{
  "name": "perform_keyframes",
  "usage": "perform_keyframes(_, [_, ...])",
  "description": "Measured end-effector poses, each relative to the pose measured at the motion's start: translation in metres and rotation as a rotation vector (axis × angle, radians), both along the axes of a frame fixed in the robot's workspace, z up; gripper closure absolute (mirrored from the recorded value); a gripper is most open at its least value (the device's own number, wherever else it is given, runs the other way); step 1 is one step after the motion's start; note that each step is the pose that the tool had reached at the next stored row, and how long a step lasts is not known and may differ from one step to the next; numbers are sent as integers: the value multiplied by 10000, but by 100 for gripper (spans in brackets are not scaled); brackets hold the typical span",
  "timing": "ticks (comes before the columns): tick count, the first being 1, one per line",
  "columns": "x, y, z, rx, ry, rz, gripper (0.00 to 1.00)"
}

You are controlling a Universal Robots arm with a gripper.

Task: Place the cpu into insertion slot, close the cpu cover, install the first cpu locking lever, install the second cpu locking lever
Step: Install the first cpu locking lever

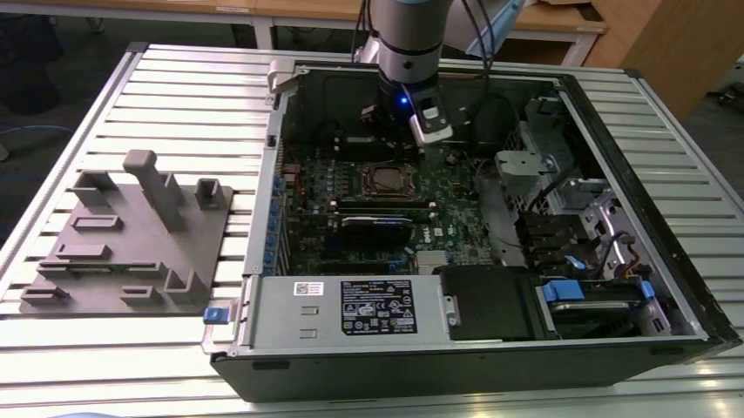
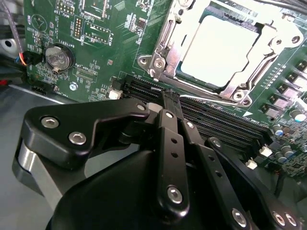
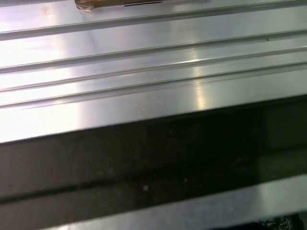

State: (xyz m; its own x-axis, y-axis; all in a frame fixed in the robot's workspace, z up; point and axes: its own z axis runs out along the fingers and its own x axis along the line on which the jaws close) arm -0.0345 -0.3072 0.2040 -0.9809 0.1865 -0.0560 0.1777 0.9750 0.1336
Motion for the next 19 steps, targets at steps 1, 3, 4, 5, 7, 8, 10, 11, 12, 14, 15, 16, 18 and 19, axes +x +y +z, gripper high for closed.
perform_keyframes(1, [-6,1,0,0,1,-72,89])
perform_keyframes(3, [-30,4,0,-1,2,-166,89])
perform_keyframes(4, [-42,5,0,-1,1,-210,89])
perform_keyframes(5, [-54,7,0,-2,1,-254,89])
perform_keyframes(7, [-61,8,-1,-1,1,-396,89])
perform_keyframes(8, [-61,8,-2,0,1,-516,89])
perform_keyframes(10, [-61,8,-4,0,1,-788,89])
perform_keyframes(11, [-61,8,-5,0,1,-938,89])
perform_keyframes(12, [-61,8,-6,-1,1,-1094,89])
perform_keyframes(14, [-64,9,-7,-2,1,-1324,89])
perform_keyframes(15, [-69,12,-7,-3,3,-1373,89])
perform_keyframes(16, [-77,15,-8,-3,3,-1409,89])
perform_keyframes(18, [-91,22,-9,-2,1,-1487,89])
perform_keyframes(19, [-94,25,-10,-1,0,-1536,89])
